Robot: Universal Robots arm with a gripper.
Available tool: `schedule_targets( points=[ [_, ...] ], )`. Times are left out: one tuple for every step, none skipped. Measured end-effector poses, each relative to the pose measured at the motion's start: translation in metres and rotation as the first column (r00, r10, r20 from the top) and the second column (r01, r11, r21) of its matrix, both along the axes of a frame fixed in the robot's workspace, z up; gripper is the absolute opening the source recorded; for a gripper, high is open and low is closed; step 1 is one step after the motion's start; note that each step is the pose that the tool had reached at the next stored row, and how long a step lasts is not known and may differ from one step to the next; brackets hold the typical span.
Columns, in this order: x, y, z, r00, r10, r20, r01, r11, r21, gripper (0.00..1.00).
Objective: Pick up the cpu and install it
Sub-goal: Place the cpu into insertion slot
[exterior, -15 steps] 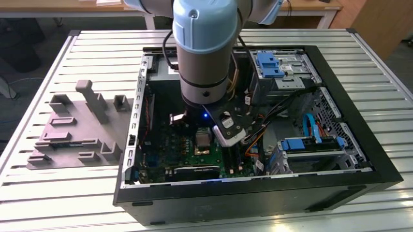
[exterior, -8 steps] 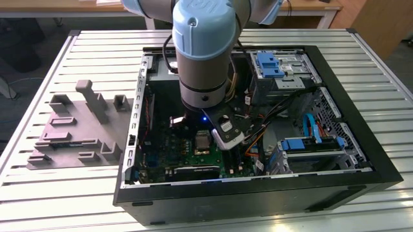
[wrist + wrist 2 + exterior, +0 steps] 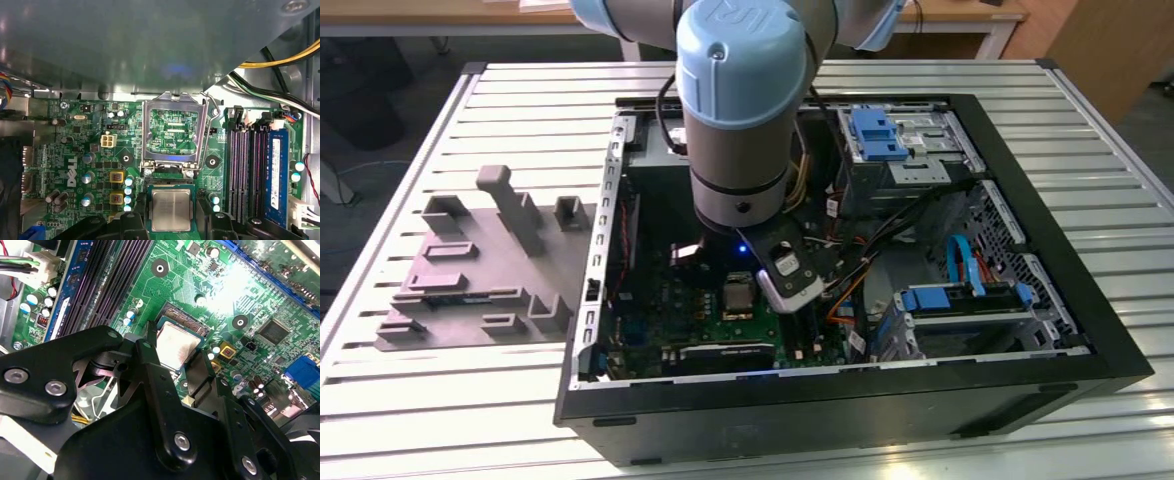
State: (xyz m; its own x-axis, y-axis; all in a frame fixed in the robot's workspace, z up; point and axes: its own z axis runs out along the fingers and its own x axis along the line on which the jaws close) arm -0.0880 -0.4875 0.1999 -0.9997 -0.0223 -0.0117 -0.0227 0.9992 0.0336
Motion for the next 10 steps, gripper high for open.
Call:
schedule_targets(
  points=[
    [0.0,0.0,-0.0001,1.0,0.0,0.0,0.0,1.0,0.0001,0.47],
    [0.0,-0.0001,-0.0001,1.0,0.0,0.0,0.0,1.0,0.0002,0.47],
    [-0.0001,-0.0005,-0.0003,1.0,0.0,0.0002,0.0,1.0,0.0004,0.47],
    [-0.0001,-0.0009,-0.0002,1.0,0.0,0.0001,0.0,1.0,0.0003,0.47],
    [-0.0002,-0.0012,-0.0002,1.0,0.0,0.0,0.0,1.0,0.0002,0.47],
    [-0.0002,-0.0014,-0.0005,1.0,0.0,0.0002,0.0,1.0,0.0004,0.47],
    [-0.0002,-0.0014,-0.0009,1.0,0.0,0.0002,0.0,1.0,0.0004,0.47],
    [-0.0002,-0.0015,-0.0015,1.0,0.0,0.0002,0.0,1.0,0.0004,0.47],
    [-0.0003,-0.0015,-0.0022,1.0,0.0,0.0001,0.0,1.0,0.0002,0.47],
    [-0.0005,-0.0015,-0.003,1.0,-0.001,0.0001,0.001,1.0,0.0003,0.47]
  ],
)
